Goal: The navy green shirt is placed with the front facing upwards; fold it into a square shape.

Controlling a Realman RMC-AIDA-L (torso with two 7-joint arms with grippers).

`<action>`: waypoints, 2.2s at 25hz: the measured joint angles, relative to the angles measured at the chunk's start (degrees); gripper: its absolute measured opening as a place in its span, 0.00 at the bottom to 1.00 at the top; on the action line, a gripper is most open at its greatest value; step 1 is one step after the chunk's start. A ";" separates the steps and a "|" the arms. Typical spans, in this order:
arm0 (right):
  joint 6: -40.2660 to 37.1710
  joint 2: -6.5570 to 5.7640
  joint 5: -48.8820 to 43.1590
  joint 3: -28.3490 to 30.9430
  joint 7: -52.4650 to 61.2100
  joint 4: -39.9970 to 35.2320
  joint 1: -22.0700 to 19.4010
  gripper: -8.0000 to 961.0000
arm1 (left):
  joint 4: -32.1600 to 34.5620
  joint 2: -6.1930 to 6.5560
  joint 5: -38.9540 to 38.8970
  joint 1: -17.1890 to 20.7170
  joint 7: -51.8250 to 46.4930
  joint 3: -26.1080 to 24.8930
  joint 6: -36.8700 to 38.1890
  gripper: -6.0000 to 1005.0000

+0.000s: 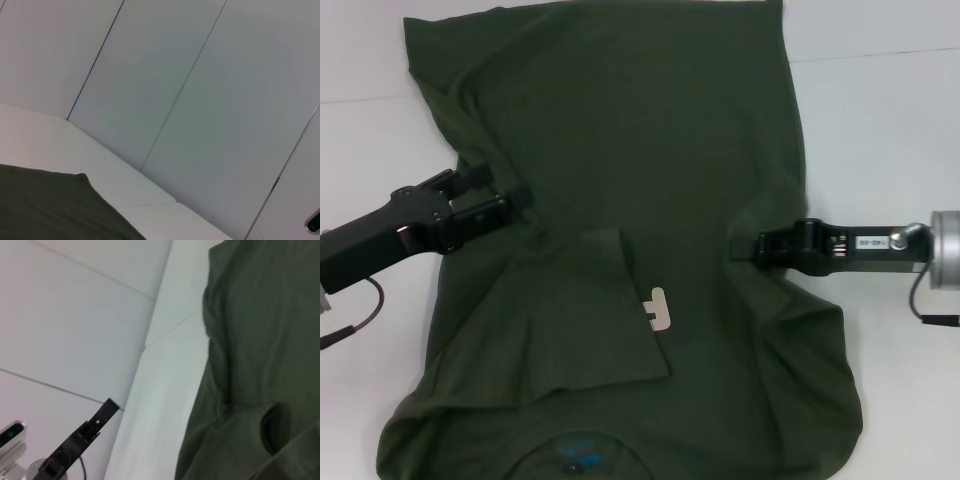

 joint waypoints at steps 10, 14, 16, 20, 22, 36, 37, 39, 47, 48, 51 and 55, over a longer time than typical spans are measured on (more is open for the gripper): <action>1.76 2.10 0.27 -3.46 -0.23 0.92 2.73 0.03 | -0.04 0.00 0.00 -0.28 -0.10 0.07 -0.12 0.90; 2.22 2.13 0.36 -3.80 -0.83 1.73 2.85 0.14 | -0.16 0.00 0.00 -0.27 -0.12 0.14 -0.45 0.90; 2.27 2.14 0.41 -3.58 -1.24 1.73 2.70 0.21 | -0.22 0.00 0.00 -0.26 -0.12 0.18 -0.54 0.90; 2.38 2.16 0.44 -3.23 -2.15 1.81 2.48 0.38 | -0.26 0.00 0.00 -0.34 -0.12 0.22 -0.64 0.90; 2.38 2.12 0.45 -3.14 -2.53 1.85 2.36 0.47 | -0.26 0.00 -0.02 -0.40 -0.12 0.23 -0.68 0.90; -0.16 -1.52 4.15 -2.69 -8.21 0.45 -5.81 0.86 | -0.26 -0.09 -0.42 0.00 -0.23 -0.16 -0.93 0.90; -0.18 -1.76 4.14 -2.67 -8.27 0.51 -6.29 0.90 | -0.26 -0.11 -0.43 0.00 -0.29 -0.19 -0.83 0.90; -0.23 -2.41 4.06 -2.67 -8.31 0.75 -7.47 0.95 | -0.38 -0.15 -0.45 0.00 -0.37 -0.17 -0.85 0.90; -2.77 -4.56 3.53 -3.05 -7.35 1.01 -12.03 0.94 | -0.92 -0.18 -0.47 -0.22 -0.39 -0.21 -1.11 0.90; -2.85 -4.78 3.47 -3.07 -7.24 1.03 -12.52 0.94 | -0.93 -0.18 -0.50 -0.22 -0.39 -0.21 -1.13 0.90; -2.86 -5.12 3.24 -3.08 -7.17 1.05 -13.74 0.94 | -0.96 -0.19 -0.54 -0.23 -0.37 -0.21 -1.19 0.90; -2.38 -5.16 1.81 -2.92 -7.39 1.06 -14.42 0.94 | -0.97 -0.26 -0.54 -0.25 -0.25 -0.20 -1.21 0.90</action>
